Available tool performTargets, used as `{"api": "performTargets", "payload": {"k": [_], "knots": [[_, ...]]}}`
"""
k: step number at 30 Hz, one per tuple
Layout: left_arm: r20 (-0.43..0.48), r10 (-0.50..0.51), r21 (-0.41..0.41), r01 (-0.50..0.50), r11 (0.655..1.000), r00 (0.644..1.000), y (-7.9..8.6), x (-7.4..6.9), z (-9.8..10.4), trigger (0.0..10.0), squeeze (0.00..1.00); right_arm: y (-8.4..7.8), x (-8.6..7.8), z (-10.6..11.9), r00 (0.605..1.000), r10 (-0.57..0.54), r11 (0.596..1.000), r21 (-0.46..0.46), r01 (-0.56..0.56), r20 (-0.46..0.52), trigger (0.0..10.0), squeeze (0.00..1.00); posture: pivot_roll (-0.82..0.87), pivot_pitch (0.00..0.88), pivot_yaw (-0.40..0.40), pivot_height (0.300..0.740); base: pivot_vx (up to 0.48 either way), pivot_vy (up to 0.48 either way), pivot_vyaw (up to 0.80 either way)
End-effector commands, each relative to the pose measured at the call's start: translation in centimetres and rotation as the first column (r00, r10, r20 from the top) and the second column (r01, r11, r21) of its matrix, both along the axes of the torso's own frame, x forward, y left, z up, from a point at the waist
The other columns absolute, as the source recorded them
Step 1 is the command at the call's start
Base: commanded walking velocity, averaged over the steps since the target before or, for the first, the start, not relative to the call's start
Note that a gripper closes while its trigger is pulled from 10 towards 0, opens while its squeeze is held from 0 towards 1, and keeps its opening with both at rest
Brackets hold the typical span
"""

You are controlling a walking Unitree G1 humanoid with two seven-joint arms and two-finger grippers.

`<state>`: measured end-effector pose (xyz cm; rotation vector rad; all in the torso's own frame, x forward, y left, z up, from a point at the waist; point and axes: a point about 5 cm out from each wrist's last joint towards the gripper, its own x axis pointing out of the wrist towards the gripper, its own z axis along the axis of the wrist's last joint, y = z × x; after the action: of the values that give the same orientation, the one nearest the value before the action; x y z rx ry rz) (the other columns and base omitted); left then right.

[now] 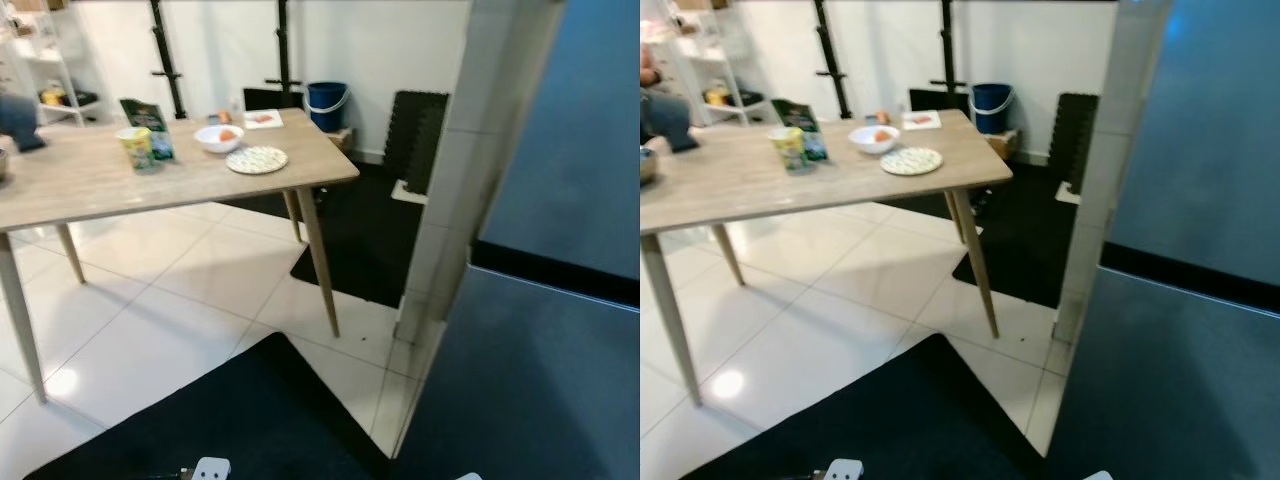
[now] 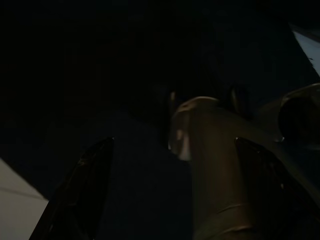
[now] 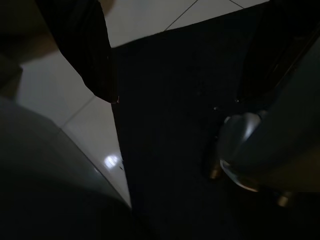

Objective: Restocking fridge

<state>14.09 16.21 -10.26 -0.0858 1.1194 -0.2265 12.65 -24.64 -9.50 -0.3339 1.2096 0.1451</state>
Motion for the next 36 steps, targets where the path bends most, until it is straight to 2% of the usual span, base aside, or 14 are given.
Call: {"api": "performTargets", "payload": {"k": [1,20,28,36], "knots": [[0.0,-0.015,0.027,0.015,1.0,1.0,0.81,-0.08,0.03,10.0,0.0,0.3,0.05,-0.08,1.0,-0.014,1.0,0.008,0.014,-0.001,10.0,0.0,-0.06,0.0,0.02,0.74,0.0,0.0,0.8],[0.001,-0.017,0.034,0.017,0.999,1.0,0.9,-0.09,0.03,10.0,0.0,0.82,-0.1,-0.27,1.0,-0.022,1.0,0.018,0.022,-0.003,10.0,0.0,-0.07,0.0,0.018,0.74,0.0,0.0,0.79],[0.0,-0.016,0.036,0.016,0.999,1.0,0.92,-0.11,0.02,10.0,0.0,0.62,-0.07,-0.21,1.0,-0.002,1.0,0.0,0.002,-0.002,10.0,0.0,-0.07,0.0,0.018,0.74,0.0,0.0,0.0],[0.003,-0.019,0.038,0.019,0.999,1.0,0.91,-0.08,0.03,10.0,0.0,0.37,-0.12,-0.15,1.0,0.004,1.0,-0.002,-0.004,-0.006,10.0,0.0,-0.07,0.0,0.018,0.74,0.0,0.0,0.76]]}}
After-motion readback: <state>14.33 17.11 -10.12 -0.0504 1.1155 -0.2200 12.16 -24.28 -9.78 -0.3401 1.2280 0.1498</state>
